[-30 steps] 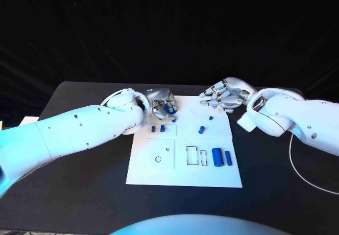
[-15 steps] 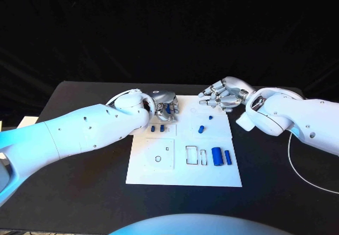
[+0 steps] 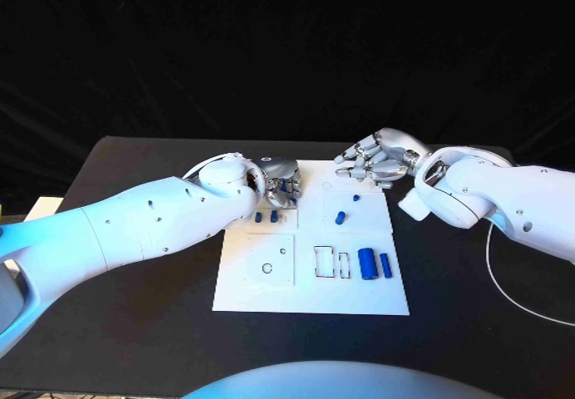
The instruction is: Assemble the parts on the task board
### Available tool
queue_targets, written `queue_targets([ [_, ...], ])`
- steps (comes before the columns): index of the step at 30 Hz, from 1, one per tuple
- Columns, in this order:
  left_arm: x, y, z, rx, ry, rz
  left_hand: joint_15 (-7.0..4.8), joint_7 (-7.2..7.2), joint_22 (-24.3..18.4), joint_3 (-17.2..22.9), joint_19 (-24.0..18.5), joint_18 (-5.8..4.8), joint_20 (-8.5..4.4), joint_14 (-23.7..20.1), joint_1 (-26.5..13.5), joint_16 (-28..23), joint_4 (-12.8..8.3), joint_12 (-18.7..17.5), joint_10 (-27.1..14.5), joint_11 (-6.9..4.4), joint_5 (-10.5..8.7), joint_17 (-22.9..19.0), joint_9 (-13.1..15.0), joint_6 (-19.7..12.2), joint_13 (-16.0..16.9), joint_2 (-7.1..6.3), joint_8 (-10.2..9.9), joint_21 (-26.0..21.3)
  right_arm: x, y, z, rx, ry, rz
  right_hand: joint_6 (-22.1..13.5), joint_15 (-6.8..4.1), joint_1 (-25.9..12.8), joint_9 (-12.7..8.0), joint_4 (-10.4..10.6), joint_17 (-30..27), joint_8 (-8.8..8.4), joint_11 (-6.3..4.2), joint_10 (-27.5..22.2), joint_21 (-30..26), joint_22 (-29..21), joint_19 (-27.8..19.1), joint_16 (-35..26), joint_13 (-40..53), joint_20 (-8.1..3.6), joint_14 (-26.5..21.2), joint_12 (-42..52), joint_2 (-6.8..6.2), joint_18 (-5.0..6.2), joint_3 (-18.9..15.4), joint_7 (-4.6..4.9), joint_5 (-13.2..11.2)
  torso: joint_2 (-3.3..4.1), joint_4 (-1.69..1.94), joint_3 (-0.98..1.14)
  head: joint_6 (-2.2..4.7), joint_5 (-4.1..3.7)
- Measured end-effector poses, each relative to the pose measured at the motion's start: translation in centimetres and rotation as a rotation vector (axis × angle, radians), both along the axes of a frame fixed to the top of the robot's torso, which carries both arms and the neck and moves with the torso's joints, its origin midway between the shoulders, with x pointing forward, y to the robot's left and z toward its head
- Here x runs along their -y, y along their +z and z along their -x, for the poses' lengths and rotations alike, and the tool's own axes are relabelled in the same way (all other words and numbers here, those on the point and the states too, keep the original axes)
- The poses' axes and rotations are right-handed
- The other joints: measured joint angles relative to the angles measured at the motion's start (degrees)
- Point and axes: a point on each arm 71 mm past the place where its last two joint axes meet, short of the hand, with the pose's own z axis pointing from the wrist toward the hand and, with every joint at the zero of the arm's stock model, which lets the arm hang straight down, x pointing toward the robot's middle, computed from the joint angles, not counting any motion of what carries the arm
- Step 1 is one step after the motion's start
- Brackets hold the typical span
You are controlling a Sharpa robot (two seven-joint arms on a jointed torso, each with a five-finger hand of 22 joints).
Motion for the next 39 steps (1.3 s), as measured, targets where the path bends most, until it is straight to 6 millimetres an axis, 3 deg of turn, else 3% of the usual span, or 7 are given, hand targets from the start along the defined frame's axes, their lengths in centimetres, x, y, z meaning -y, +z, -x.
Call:
queue_targets([
  [12,0.3,0.0,-0.1,-0.004,0.008,-0.023,0.0,0.09,0.5,2.6,0.0,0.0,0.0,0.0,0.3,0.0,-0.6,-0.8,1.0,-0.13,0.1,-0.4,-0.5,1.1,-0.5,0.31,-0.3,0.3,0.0,0.0,0.0,-0.001,0.001,0.0,0.0,0.0,-0.2,0.0,0.0,-0.1,0.0,0.01,0.0,0.0,-0.1,0.0,0.0,0.0,0.0,0.0,0.0,0.23,0.0,0.0,0.0,0.0,-0.03,0.03,-0.01,-0.16,0.05],
  [17,0.3,0.0,-0.1,-0.006,0.01,-0.029,-0.41,0.01,1.3,4.4,0.0,0.0,0.0,0.0,1.1,0.4,-1.5,-0.8,2.8,-0.34,0.1,-0.4,-0.5,2.7,-0.5,1.07,-0.3,1.3,0.1,0.0,0.0,-0.001,0.001,0.0,0.0,0.0,-0.2,0.0,0.0,-0.1,0.0,0.01,0.0,0.0,-0.1,0.0,0.0,0.0,0.0,0.0,0.0,0.23,0.0,0.0,0.0,0.0,-0.05,0.03,-0.01,-0.19,0.05],
  [28,0.4,0.0,0.0,-0.004,0.007,-0.024,-0.82,-0.11,2.9,7.9,0.4,0.0,-0.41,0.0,1.2,0.4,-3.9,-2.4,5.8,-0.84,-0.07,-0.9,-0.9,5.2,-0.2,1.2,-0.6,2.7,0.0,0.0,0.0,-0.001,0.002,0.0,0.0,0.0,-0.2,0.0,0.0,-0.1,0.0,0.02,0.0,0.0,0.0,0.0,0.0,0.0,0.0,0.0,0.0,0.23,0.0,0.0,0.0,0.0,-0.07,0.01,0.03,-0.12,-0.02],
  [39,-1.2,1.6,0.2,0.024,0.032,0.049,-0.82,0.1,3.2,9.1,0.4,0.0,-0.41,0.0,0.8,0.4,-4.8,-4.1,6.1,-0.57,0.12,-1.2,-1.2,5.4,-0.2,0.8,-1.0,2.9,0.1,0.0,0.0,-0.001,0.001,0.0,0.0,0.0,-0.2,0.0,0.0,-0.1,0.0,0.06,0.1,0.0,0.0,0.0,0.0,0.0,0.0,0.0,0.0,0.23,0.0,0.0,0.0,0.0,-0.12,0.08,0.01,0.23,-0.19],
])
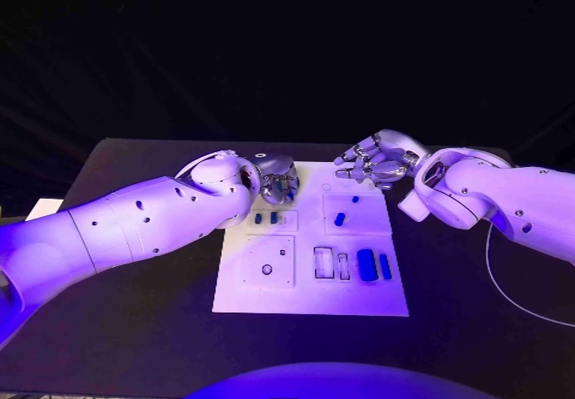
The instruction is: Assemble the parts on the task board
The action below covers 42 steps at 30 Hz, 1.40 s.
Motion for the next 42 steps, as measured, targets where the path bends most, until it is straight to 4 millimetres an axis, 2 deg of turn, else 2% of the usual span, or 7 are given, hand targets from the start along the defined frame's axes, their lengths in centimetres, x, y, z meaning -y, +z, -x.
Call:
queue_targets([
  [7,-2.2,0.9,0.1,-0.008,0.037,0.036,0.0,0.0,0.1,0.1,0.0,0.0,0.0,0.0,-0.5,0.0,-0.1,-0.2,0.1,0.07,0.0,-0.1,-0.1,0.0,0.0,0.07,0.0,0.0,0.2,0.0,0.0,0.0,-0.003,0.001,0.0,0.0,0.0,0.0,0.0,0.0,0.0,0.0,0.0,0.0,0.0,0.0,0.0,0.0,0.0,0.0,0.0,0.0,0.0,0.0,0.0,0.0,-0.1,0.25,0.02,0.17,-0.02],
  [17,-3.9,0.3,-0.2,-0.055,0.081,0.029,0.0,0.0,0.1,0.2,0.0,0.0,0.0,0.0,-0.8,0.0,-0.2,-0.7,0.1,0.07,0.0,0.0,-0.1,0.0,0.0,-0.21,-0.3,0.0,0.2,-0.1,0.0,-0.001,-0.004,0.0,0.0,0.0,0.0,0.0,0.0,0.0,0.0,0.0,0.0,0.0,0.0,0.0,0.0,0.0,0.0,0.0,0.0,0.0,0.0,0.0,0.0,0.0,-0.18,0.71,-0.05,0.14,-0.12],
  [22,-4.1,0.0,-0.3,-0.074,0.09,0.02,0.0,-0.01,0.1,0.2,0.0,0.0,0.0,0.0,-0.8,0.0,-0.2,-0.7,0.1,0.07,0.0,0.1,-0.1,0.0,0.0,-0.21,-0.3,0.0,0.2,-0.1,0.0,-0.002,-0.004,0.001,0.0,0.0,0.0,0.0,0.0,0.0,0.0,0.01,0.0,0.0,0.0,0.0,0.0,0.0,0.0,0.0,0.0,0.0,0.0,0.0,0.0,0.0,-0.18,0.7,-0.05,0.11,0.07],
  [42,-3.7,-0.7,-0.3,-0.107,0.084,0.001,0.0,-0.02,0.2,0.1,0.0,0.0,0.0,0.0,-0.9,0.0,-0.2,-0.7,0.1,0.07,-0.02,0.0,-0.2,0.0,0.0,-0.11,-0.3,0.0,0.1,-0.2,0.0,-0.004,-0.002,0.0,0.0,0.0,0.0,0.0,0.0,-0.1,0.0,0.01,0.0,0.0,0.0,0.0,0.0,0.0,0.0,0.0,0.0,0.0,0.0,0.0,0.0,0.0,-0.14,0.68,0.01,-0.14,-0.01],
])
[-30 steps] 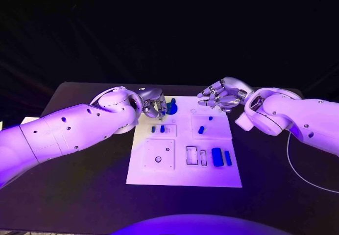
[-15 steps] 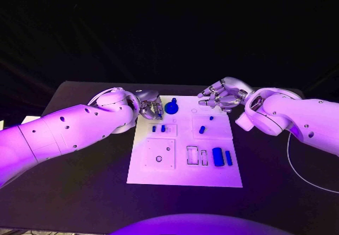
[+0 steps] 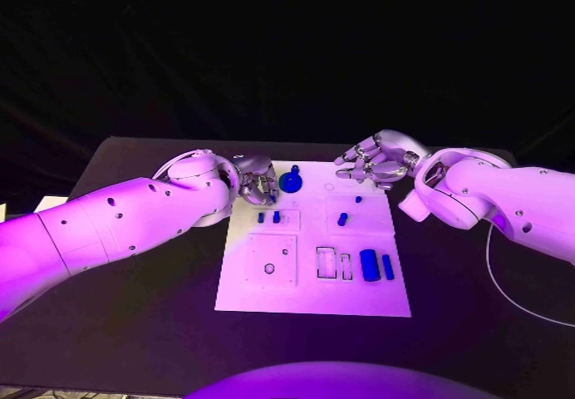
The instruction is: Assemble the parts on the task board
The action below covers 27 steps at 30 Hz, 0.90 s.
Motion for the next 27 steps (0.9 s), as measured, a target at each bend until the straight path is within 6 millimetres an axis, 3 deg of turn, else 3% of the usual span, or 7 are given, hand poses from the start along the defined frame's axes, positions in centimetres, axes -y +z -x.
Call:
queue_targets([
  [15,0.25,-0.19,-0.19,-0.007,0.001,-0.01,0.0,0.16,-0.1,0.2,0.0,-0.01,0.03,0.0,-0.7,0.0,-0.2,-1.1,0.0,0.05,0.0,-0.2,-0.3,-0.1,0.0,-0.43,-0.8,0.0,-0.04,-0.01,0.01,0.0,0.001,-0.001,0.0,0.0,0.0,0.0,0.0,0.0,0.0,0.0,0.0,0.0,0.0,0.0,0.0,0.0,0.0,0.0,0.0,0.0,0.0,0.0,0.0,0.0,0.02,-0.02,0.01,-0.25,-0.12],
  [19,0.19,-0.43,-0.16,-0.015,0.004,-0.018,0.34,1.05,-0.2,0.2,-0.4,0.0,0.36,0.0,-1.6,0.0,-0.2,-2.2,-1.1,1.05,0.0,-0.7,-0.8,-1.1,-0.3,-0.85,-1.8,-0.3,-0.03,-0.01,0.02,0.0,0.001,0.0,0.0,0.0,0.0,0.0,0.0,0.0,0.0,0.01,0.0,0.0,0.0,0.0,0.0,0.0,0.0,0.0,0.0,0.0,0.0,0.0,0.0,0.0,0.01,0.0,0.0,-0.26,-0.15],
  [27,-0.06,-0.56,-0.17,-0.019,0.011,-0.025,1.17,1.64,-0.7,0.5,-0.9,0.0,0.93,0.1,-2.9,0.0,-0.5,-3.9,-4.4,1.96,0.01,-1.3,-2.1,-4.8,-0.8,-2.17,-3.1,-1.2,0.01,-0.02,0.01,0.0,0.001,0.0,0.0,0.0,0.0,0.0,0.0,0.0,0.0,0.01,0.0,0.0,0.0,0.0,0.0,0.0,0.0,0.0,0.0,0.0,0.0,0.0,0.0,0.0,-0.03,0.01,-0.02,-0.22,-0.13],
])
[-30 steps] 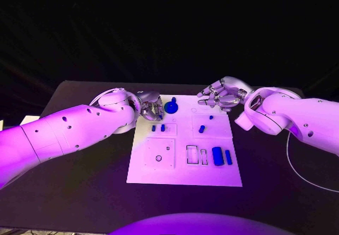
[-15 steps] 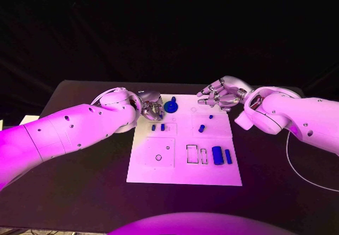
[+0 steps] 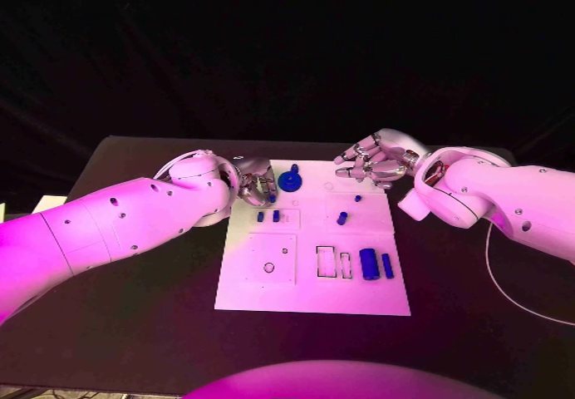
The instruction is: Assemble the parts on the task board
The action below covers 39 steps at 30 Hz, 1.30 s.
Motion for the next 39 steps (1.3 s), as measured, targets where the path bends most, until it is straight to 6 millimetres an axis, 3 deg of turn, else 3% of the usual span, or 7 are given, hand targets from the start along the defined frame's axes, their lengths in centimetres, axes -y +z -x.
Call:
queue_targets([
  [9,-0.2,0.1,0.0,0.006,0.006,0.006,0.48,0.52,-2.0,0.0,-1.0,0.0,0.95,-0.1,-0.7,-0.4,0.0,-1.0,-3.2,0.69,0.0,-1.1,-1.0,-3.7,-0.1,-0.7,0.0,-3.1,0.2,0.0,-0.1,0.0,-0.006,0.002,-0.2,0.0,0.2,-0.1,0.0,0.0,0.0,0.11,-1.1,-0.8,-1.0,-0.6,0.0,-1.1,-0.02,0.0,-1.1,0.18,0.0,0.0,0.05,0.0,-0.01,0.02,-0.07,0.05,0.08],
  [15,-0.8,0.1,0.0,0.009,0.016,0.006,0.48,0.72,-3.1,-0.3,-1.2,0.0,1.23,-0.1,-0.9,-0.6,-0.3,-1.2,-4.5,0.85,0.0,-1.8,-1.0,-4.8,-0.1,-0.95,0.0,-4.8,0.8,-0.1,-0.3,0.006,-0.019,0.022,-0.9,0.0,0.9,-0.1,0.0,-2.9,0.0,0.44,-3.4,-3.5,-5.3,-2.9,-2.9,-4.5,0.26,0.0,-5.0,0.43,0.91,0.4,0.28,0.0,-0.02,0.03,-0.07,0.08,0.08],
  [17,-1.3,0.1,0.0,0.009,0.024,0.005,0.48,0.72,-3.5,-0.3,-1.6,0.01,1.21,-0.1,-0.9,-0.7,-0.3,-1.3,-4.8,0.99,0.0,-2.2,-1.0,-4.8,-0.1,-0.95,0.0,-5.3,1.2,-0.2,-0.5,0.016,-0.026,0.046,-0.9,0.16,1.5,-0.1,-0.4,-4.4,0.0,0.64,-5.1,-4.7,-7.1,-3.7,-4.2,-6.9,0.39,-0.1,-8.0,-0.04,1.82,0.9,0.23,-0.5,-0.04,0.03,-0.08,0.11,0.08],
  [21,-2.8,0.3,0.1,-0.001,0.049,0.015,0.48,0.72,-4.5,-0.5,-2.2,0.01,1.33,-0.1,-0.9,-1.5,-0.5,-1.3,-5.0,0.92,0.0,-3.3,-1.0,-4.8,-0.1,-0.95,0.0,-6.8,2.1,-0.3,-0.8,0.049,-0.034,0.136,-1.0,1.25,4.7,0.0,-1.8,-6.6,0.52,1.2,-7.2,-6.2,-9.1,-3.9,-6.4,-16.1,0.61,0.0,-17.3,-0.51,1.82,4.3,0.42,-4.0,-0.07,0.03,-0.09,0.25,-0.07],
  [24,-4.3,0.6,0.0,-0.024,0.084,0.07,1.11,1.04,-8.5,1.0,-4.8,1.39,1.31,-2.0,0.3,-5.0,-1.2,-0.7,-5.0,0.92,0.0,-9.4,-0.7,-3.1,-0.1,0.22,1.1,-12.8,2.5,-0.4,-0.8,0.088,-0.025,0.233,1.4,1.24,6.2,0.2,-3.1,-7.7,1.33,1.51,-6.8,-6.3,-9.2,-3.6,-7.5,-21.6,0.94,0.0,-22.2,-0.99,1.81,6.9,-0.01,-5.0,-0.08,0.03,-0.08,0.44,-0.13],
  [29,-6.3,1.3,0.0,-0.112,0.149,0.359,1.39,1.8,-19.6,3.0,-13.7,4.56,1.56,-10.9,0.1,-16.4,-0.8,1.7,-4.1,1.48,0.0,-27.0,-0.6,-0.7,0.1,1.69,2.3,-29.8,2.3,-0.6,-0.6,0.186,0.023,0.44,5.1,0.89,6.8,0.2,-4.4,-8.4,1.34,0.76,-3.3,-6.3,-8.5,-2.6,-8.2,-28.9,0.52,-0.1,-26.8,-1.69,1.81,10.2,-0.36,-6.2,-0.11,0.04,-0.04,0.94,-0.57],
  [39,-6.8,2.2,1.1,-0.3,0.265,1.037,0.61,0.96,-22.2,-1.9,-14.6,4.5,1.1,-13.3,-1.4,-18.9,-0.1,7.9,-0.2,0.0,0.0,-31.9,-0.6,0.4,2.2,3.14,3.8,-33.4,0.7,-1.4,0.5,0.338,0.113,0.737,6.8,0.69,5.1,0.2,-4.0,-9.2,1.04,0.5,-2.1,-6.3,-8.2,-1.9,-8.9,-34.1,0.31,0.1,-30.0,-3.33,1.82,12.1,-1.02,-9.5,-0.1,-0.01,-0.13,1.96,-1.93],
])
